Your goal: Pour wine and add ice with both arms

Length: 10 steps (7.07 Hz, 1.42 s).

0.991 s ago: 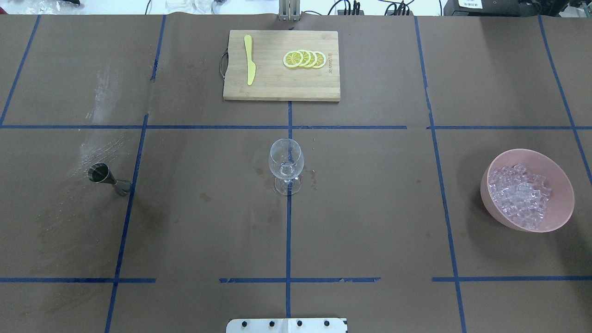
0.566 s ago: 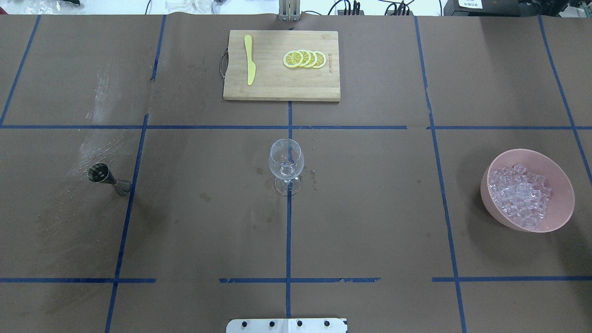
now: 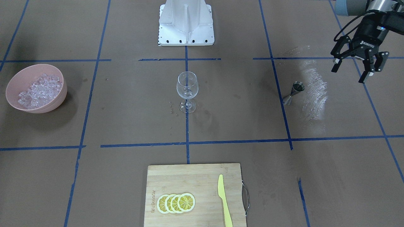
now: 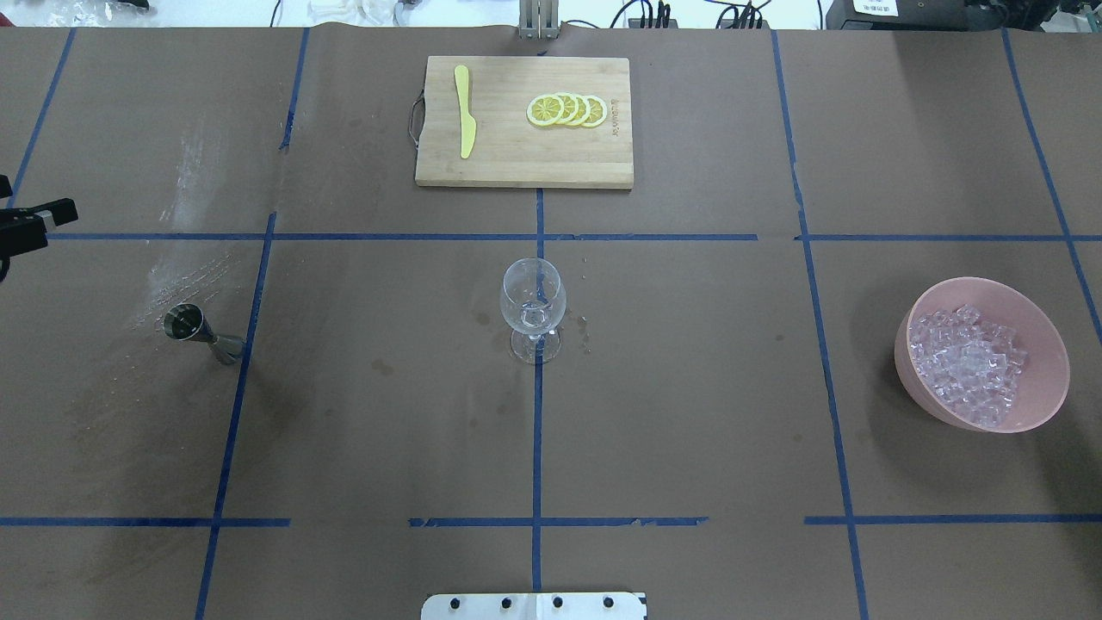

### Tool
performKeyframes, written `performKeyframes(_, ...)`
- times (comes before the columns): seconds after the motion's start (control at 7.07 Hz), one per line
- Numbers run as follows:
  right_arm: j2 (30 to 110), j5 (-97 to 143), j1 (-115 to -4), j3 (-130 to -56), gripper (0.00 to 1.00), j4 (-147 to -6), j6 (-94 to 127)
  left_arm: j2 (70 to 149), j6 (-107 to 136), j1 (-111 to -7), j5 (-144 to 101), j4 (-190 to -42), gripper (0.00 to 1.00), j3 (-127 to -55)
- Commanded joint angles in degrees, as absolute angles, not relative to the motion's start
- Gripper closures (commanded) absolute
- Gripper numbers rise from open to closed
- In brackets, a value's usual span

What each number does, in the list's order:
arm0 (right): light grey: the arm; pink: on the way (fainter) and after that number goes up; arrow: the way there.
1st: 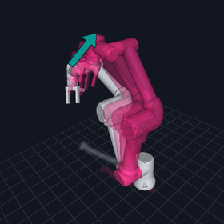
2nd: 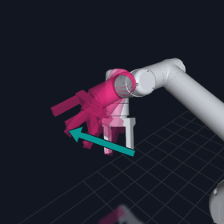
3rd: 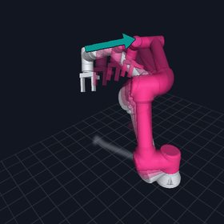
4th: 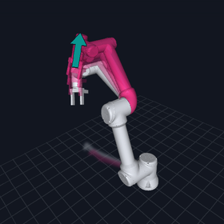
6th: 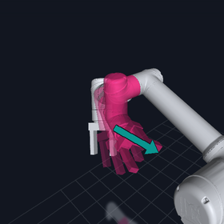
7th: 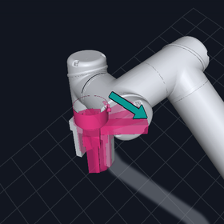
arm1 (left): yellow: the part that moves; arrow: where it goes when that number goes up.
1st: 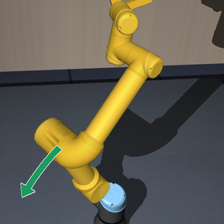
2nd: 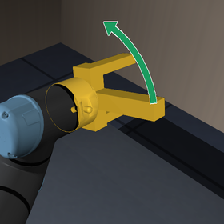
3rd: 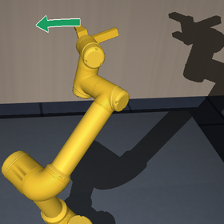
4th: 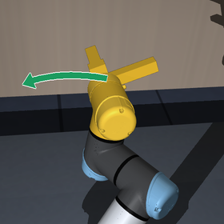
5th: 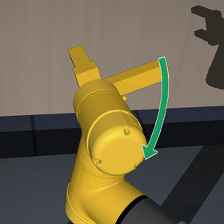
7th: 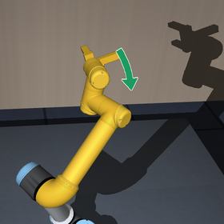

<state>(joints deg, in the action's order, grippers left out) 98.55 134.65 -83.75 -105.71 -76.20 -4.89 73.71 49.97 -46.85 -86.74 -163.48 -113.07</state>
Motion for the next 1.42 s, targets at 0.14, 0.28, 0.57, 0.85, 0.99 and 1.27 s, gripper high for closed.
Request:
performKeyframes(0.14, 99.93, 134.65, -83.85, -106.69, 0.00, -76.11, -4.92, 71.72, 59.74, -23.28, -52.48, -163.48, 0.00, -113.12)
performKeyframes(0.28, 100.28, 134.65, -83.85, -106.96, 0.00, -76.11, -4.92, 71.81, 61.24, -19.38, -46.99, -163.39, 0.00, -111.46)
performKeyframes(0.57, 100.46, 134.65, -83.93, -107.05, 0.00, -76.11, -4.92, 74.86, 62.40, -14.26, -38.36, -163.30, 0.00, -106.37)
performKeyframes(0.85, 100.81, 134.65, -83.94, -107.05, 0.00, -76.11, -4.92, 78.99, 62.40, -11.52, -32.72, -163.30, 0.00, -101.36)
performKeyframes(0.99, 100.98, 134.65, -83.94, -107.05, 0.00, -75.85, -4.92, 80.58, 62.40, -10.99, -31.65, -163.30, 0.00, -99.34)
performKeyframes(1.27, 101.51, 134.65, -83.94, -107.05, 0.00, -75.76, -4.92, 83.05, 62.49, -9.94, -29.71, -163.30, 0.01, -95.20)
